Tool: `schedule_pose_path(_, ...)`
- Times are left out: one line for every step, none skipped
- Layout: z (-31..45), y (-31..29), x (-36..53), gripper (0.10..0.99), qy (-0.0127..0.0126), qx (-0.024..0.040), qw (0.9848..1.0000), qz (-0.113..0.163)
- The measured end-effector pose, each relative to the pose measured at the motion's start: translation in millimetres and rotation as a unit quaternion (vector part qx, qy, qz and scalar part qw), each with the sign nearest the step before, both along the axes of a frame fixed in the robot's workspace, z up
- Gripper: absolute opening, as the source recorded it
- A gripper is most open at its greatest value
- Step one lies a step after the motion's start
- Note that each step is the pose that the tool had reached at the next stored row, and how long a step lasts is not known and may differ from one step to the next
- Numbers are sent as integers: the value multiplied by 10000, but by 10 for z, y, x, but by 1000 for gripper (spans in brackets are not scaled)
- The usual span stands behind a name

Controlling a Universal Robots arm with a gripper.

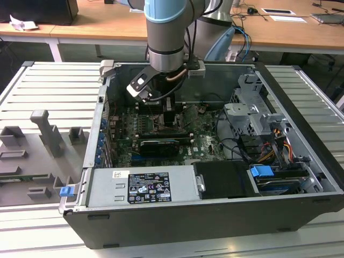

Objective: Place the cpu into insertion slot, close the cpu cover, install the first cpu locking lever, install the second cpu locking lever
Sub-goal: 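Place the cpu into insertion slot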

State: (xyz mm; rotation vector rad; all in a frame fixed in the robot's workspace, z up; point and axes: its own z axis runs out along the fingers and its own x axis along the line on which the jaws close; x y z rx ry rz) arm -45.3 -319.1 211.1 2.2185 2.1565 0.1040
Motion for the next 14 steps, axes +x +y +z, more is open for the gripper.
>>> schedule_pose_path(-17, 0, -1, 529, 0, 0, 10000, -45)
schedule_pose_path(-31, 2, -1, 529, 0, 0, 10000, -61)
schedule_pose_path(-45, 5, -1, 529, 0, 0, 10000, -61)
schedule_pose_path(-53, 8, -1, 529, 0, 0, 10000, -44)
schedule_pose_path(-59, 10, -1, 529, 0, 0, 10000, -9)
schedule_pose_path(-67, 11, -1, 529, 0, -1, 10000, 78)
schedule_pose_path(-73, 11, -7, 529, 0, -1, 9999, 149)
schedule_pose_path(-82, 12, -7, 529, 0, 0, 9999, 151)
schedule_pose_path(-89, 12, -7, 529, 0, 0, 9999, 128)
schedule_pose_path(-99, 11, -7, 529, 0, -1, 10000, 92)
schedule_pose_path(-105, 11, -8, 529, 1, -2, 10000, 50)
schedule_pose_path(-106, 11, -7, 529, 1, -2, 10000, 38)
schedule_pose_path(-106, 11, -7, 529, 1, -1, 10000, 36)
schedule_pose_path(-107, 11, -7, 529, 0, -1, 10000, 34)
